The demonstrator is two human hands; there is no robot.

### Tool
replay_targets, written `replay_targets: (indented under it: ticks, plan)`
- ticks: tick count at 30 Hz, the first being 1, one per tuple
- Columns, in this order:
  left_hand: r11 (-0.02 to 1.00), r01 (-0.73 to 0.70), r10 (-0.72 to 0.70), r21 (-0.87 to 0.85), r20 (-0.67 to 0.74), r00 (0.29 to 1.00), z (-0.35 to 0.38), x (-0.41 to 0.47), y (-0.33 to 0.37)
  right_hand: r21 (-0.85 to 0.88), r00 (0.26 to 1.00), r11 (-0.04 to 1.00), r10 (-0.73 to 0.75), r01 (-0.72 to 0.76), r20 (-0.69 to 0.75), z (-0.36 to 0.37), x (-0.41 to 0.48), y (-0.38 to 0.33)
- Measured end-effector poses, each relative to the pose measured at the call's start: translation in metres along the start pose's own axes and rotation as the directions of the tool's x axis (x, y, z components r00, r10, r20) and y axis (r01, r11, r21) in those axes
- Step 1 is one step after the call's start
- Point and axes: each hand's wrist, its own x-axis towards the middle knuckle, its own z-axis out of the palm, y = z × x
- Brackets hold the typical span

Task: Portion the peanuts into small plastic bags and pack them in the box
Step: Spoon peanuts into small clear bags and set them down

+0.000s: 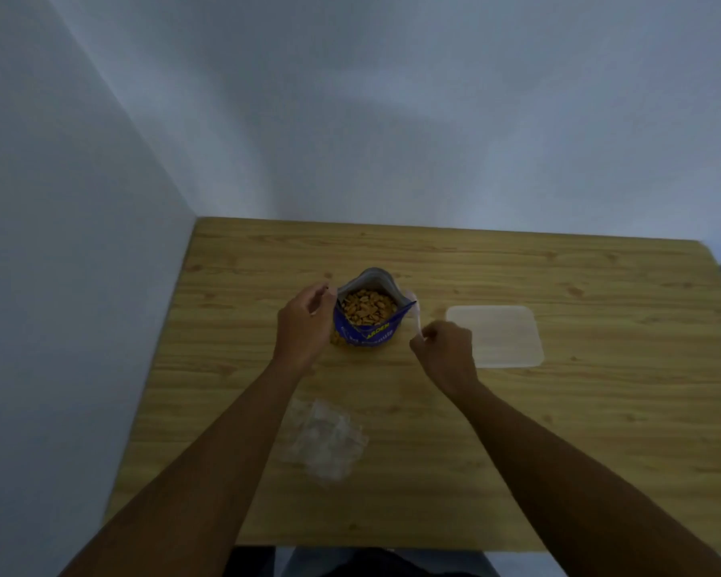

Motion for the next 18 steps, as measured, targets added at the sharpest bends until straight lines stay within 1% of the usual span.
replay_targets:
  ticks: [2, 3, 4, 6, 7, 9, 11, 12, 14, 16, 18]
  plan:
    - [1.0, -0.031, 0.031, 0.005, -0.004, 1.0, 0.002, 0.001, 0.001, 0.007, 0.992, 0.995, -0.095, 0.095, -0.081, -0.024, 0.012, -0.009]
    - [0.999, -0.034, 0.033, -0.002, -0.011, 0.999, 0.002, 0.002, 0.001, -0.012, 0.985, 0.991, -0.136, 0.136, -0.107, -0.036, 0.02, -0.012]
    - [0.999, -0.031, 0.03, -0.013, -0.016, 0.999, 0.002, 0.003, 0.0, -0.058, 0.981, 0.985, -0.167, 0.162, -0.103, -0.049, 0.027, -0.018]
    - [0.999, -0.026, 0.025, -0.03, -0.025, 0.999, 0.003, 0.004, -0.002, -0.155, 0.971, 0.96, -0.239, 0.234, -0.019, -0.072, 0.042, -0.029]
    - [0.999, -0.025, 0.024, -0.037, -0.03, 0.999, 0.003, 0.005, -0.003, -0.159, 0.956, 0.942, -0.293, 0.294, 0.034, -0.083, 0.048, -0.035]
    - [0.999, -0.022, 0.021, -0.048, -0.034, 0.999, 0.003, 0.008, -0.004, -0.11, 0.904, 0.899, -0.413, 0.424, 0.11, -0.104, 0.053, -0.053]
    - [0.999, -0.016, 0.014, -0.047, -0.029, 0.999, 0.003, 0.009, -0.005, -0.04, 0.849, 0.858, -0.498, 0.511, 0.174, -0.118, 0.051, -0.071]
    - [0.999, -0.011, 0.01, -0.041, -0.026, 1.0, 0.003, 0.01, -0.006, -0.038, 0.834, 0.849, -0.509, 0.528, 0.213, -0.12, 0.05, -0.079]
    - [1.0, -0.012, 0.011, -0.024, -0.028, 1.0, 0.003, 0.011, -0.006, -0.118, 0.821, 0.831, -0.496, 0.543, 0.283, -0.114, 0.048, -0.093]
    - [1.0, -0.013, 0.013, -0.023, -0.026, 1.0, 0.003, 0.011, -0.006, -0.201, 0.816, 0.805, -0.489, 0.558, 0.308, -0.099, 0.047, -0.101]
    - [0.999, -0.014, 0.013, -0.031, -0.026, 1.0, 0.003, 0.011, -0.006, -0.231, 0.825, 0.809, -0.457, 0.541, 0.332, -0.081, 0.045, -0.104]
